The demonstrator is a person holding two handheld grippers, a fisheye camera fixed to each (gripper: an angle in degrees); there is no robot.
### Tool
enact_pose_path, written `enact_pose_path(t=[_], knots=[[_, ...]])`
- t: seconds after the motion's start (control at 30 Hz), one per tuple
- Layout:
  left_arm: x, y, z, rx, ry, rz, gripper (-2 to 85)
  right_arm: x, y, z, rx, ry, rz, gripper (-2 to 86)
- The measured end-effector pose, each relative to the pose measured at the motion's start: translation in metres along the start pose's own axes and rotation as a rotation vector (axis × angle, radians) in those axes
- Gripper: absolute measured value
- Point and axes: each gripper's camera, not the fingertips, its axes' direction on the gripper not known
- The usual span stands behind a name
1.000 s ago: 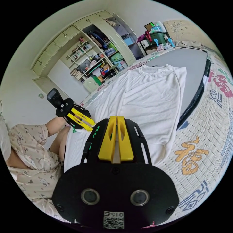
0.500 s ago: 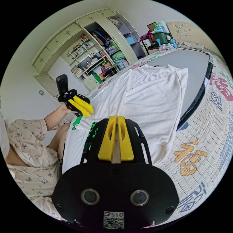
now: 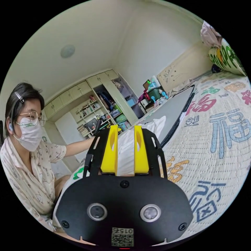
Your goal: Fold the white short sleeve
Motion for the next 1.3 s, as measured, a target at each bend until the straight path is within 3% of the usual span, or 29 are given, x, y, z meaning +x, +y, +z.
enact_pose_path(t=[0.2,0.27,0.43,0.53,0.67,0.83,0.97,1.17,1.3], knots=[[-0.057,0.001,0.061,-0.070,0.006,-0.023,11.3,-0.024,-0.013,0.030,0.007,0.244,-0.038,11.8],[-0.067,0.000,0.070,-0.060,-0.002,-0.022,11.4,-0.013,-0.049,0.094,-0.115,0.423,-0.049,13.2],[-0.098,0.004,0.112,-0.021,0.025,-0.125,11.8,0.080,-0.096,0.250,-0.486,0.578,0.111,13.8],[-0.105,0.008,0.138,-0.033,0.078,-0.148,11.9,0.096,-0.101,0.307,-0.525,0.737,0.086,14.2],[-0.097,0.010,0.169,-0.096,0.130,-0.112,10.6,0.128,-0.088,0.337,-0.509,0.754,0.221,11.5],[-0.079,0.010,0.197,-0.147,0.141,-0.052,3.5,0.144,-0.078,0.345,-0.576,0.775,0.253,2.5],[-0.054,0.018,0.186,-0.086,0.063,0.014,2.1,0.114,-0.071,0.327,-0.531,0.771,0.184,1.0],[-0.018,0.056,0.079,0.173,0.176,0.142,1.7,-0.003,-0.061,0.228,-0.381,0.648,0.039,0.6],[0.032,0.147,-0.028,0.266,0.262,0.354,1.6,-0.110,-0.015,0.133,-0.340,0.514,-0.094,0.6]])
